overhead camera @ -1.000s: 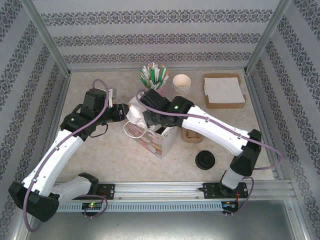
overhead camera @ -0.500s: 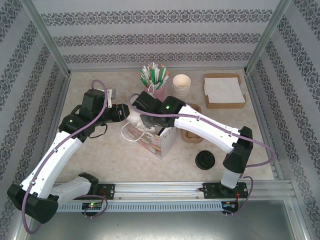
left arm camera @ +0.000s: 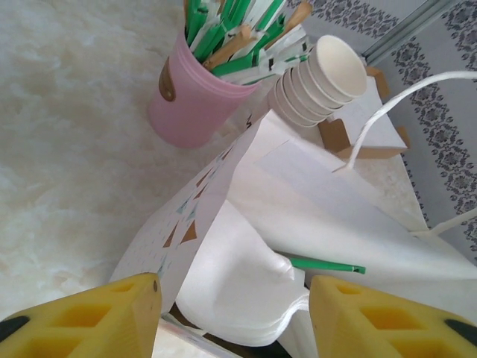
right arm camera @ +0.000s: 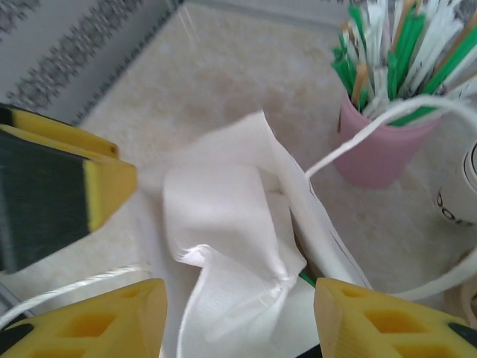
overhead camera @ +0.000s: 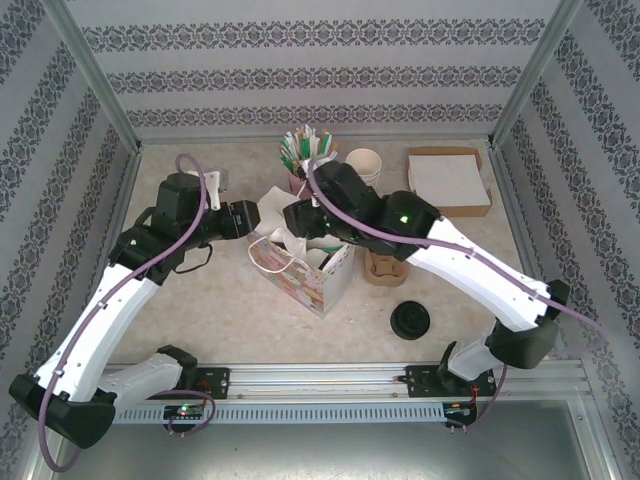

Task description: Pack the takeout coffee

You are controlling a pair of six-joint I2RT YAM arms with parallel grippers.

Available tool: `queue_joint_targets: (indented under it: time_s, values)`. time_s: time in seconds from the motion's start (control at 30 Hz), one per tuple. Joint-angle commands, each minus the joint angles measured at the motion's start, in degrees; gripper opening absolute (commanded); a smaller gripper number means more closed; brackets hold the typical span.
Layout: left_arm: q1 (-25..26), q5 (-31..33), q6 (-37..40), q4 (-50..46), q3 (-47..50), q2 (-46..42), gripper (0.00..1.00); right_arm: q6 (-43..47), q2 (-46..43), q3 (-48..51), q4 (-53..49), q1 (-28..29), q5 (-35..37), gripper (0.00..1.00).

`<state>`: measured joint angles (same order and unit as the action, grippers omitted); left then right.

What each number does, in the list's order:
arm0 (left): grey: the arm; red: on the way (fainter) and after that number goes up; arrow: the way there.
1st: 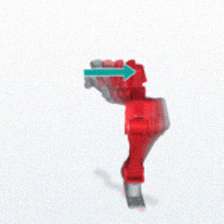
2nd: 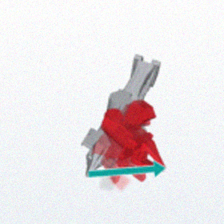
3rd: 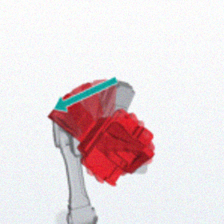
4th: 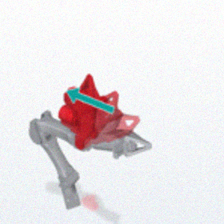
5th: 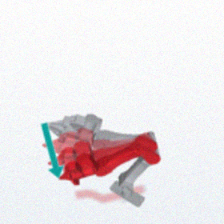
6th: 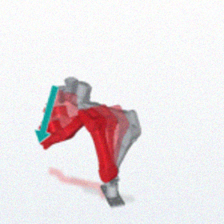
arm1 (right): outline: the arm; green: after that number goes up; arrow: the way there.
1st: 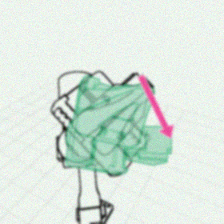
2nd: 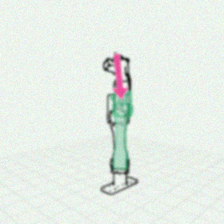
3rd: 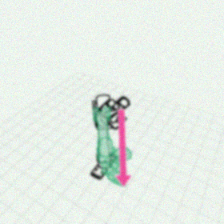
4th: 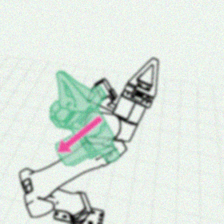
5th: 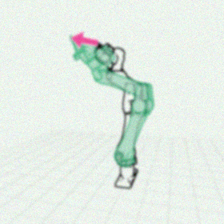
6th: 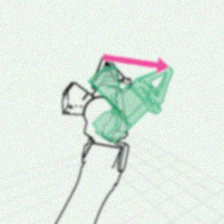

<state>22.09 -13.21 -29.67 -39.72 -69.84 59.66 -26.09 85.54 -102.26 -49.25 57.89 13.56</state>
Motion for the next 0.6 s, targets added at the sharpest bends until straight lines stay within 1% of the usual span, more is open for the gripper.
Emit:
queue_joint_targets:
  time_s: [0.0,0.03,0.1,0.13,0.17,0.27,0.3,0.33,0.4,0.47,0.53,0.57]
  values:
    - [0.69,1.15,0.16,-2.07,-3.32,-1.20,0.60,2.63,-4.66,3.05,6.09,0.08,-0.91,0.55]
    - [0.69,1.88,0.41,-2.48,-4.05,-1.55,0.62,3.52,-6.53,4.50,7.71,0.07,0.00,0.55]
    - [0.70,3.00,1.53,-2.80,-5.12,-2.56,0.65,5.67,-10.34,7.45,10.47,0.03,2.21,0.61]
    - [0.69,3.84,2.11,-2.85,-5.61,-3.22,0.67,6.84,-12.68,9.31,11.99,0.04,3.84,0.62]
    - [0.68,4.82,2.78,-2.65,-5.98,-4.06,0.70,7.92,-15.21,11.41,13.57,0.03,5.88,0.66]
    - [0.72,8.87,4.91,-0.47,-5.89,-7.01,0.82,11.19,-22.23,18.13,17.79,-0.06,12.85,0.76]
    - [0.68,10.26,5.54,0.61,-5.55,-7.86,0.86,12.42,-24.37,19.84,19.01,-0.13,15.00,0.78]
    - [0.68,11.93,6.44,2.46,-4.84,-9.05,0.91,13.69,-26.79,22.04,20.34,-0.27,17.65,0.82]
    - [0.68,16.00,8.16,6.15,-2.89,-10.95,0.99,16.53,-30.76,26.08,23.07,-0.90,21.90,0.87]
    - [0.68,21.87,10.51,10.04,-0.51,-12.20,1.00,18.73,-34.54,30.24,25.94,-2.29,26.16,0.92]
    - [0.68,27.79,12.09,12.09,0.68,-12.30,1.00,20.81,-37.50,33.67,27.93,-4.62,28.58,0.94]
    - [0.73,30.99,13.86,13.12,1.24,-11.80,1.00,22.36,-38.79,35.77,29.93,-5.99,31.36,0.94]
